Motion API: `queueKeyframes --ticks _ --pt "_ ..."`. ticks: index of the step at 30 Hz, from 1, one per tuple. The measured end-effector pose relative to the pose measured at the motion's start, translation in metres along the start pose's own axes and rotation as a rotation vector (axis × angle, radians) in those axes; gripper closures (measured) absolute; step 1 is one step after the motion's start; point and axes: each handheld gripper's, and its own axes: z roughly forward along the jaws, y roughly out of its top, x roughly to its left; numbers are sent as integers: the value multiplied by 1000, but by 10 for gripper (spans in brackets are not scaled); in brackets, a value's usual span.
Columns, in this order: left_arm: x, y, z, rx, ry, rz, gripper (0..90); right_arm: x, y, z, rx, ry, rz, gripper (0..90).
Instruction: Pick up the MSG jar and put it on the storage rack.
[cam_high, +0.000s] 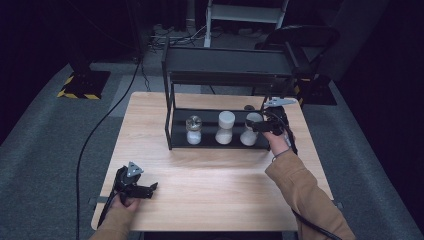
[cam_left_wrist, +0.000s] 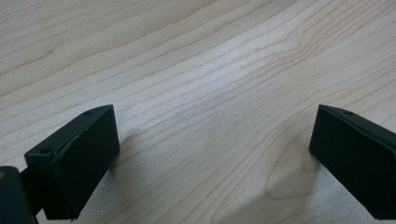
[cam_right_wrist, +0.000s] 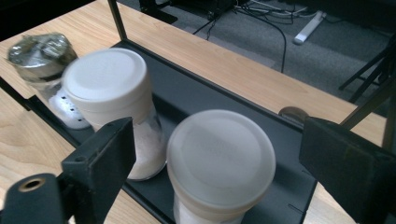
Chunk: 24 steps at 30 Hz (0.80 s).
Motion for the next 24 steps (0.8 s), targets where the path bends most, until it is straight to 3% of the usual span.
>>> queueKeyframes --ticks 12,19,24 --pt "0 0 0 0 0 0 12 9 0 -28 -17 19 -89 49" --pt "0 0 0 0 0 0 13 6 -7 -49 -14 78 -73 49" --pt "0 0 0 0 0 0 12 8 -13 -59 -18 88 -88 49"
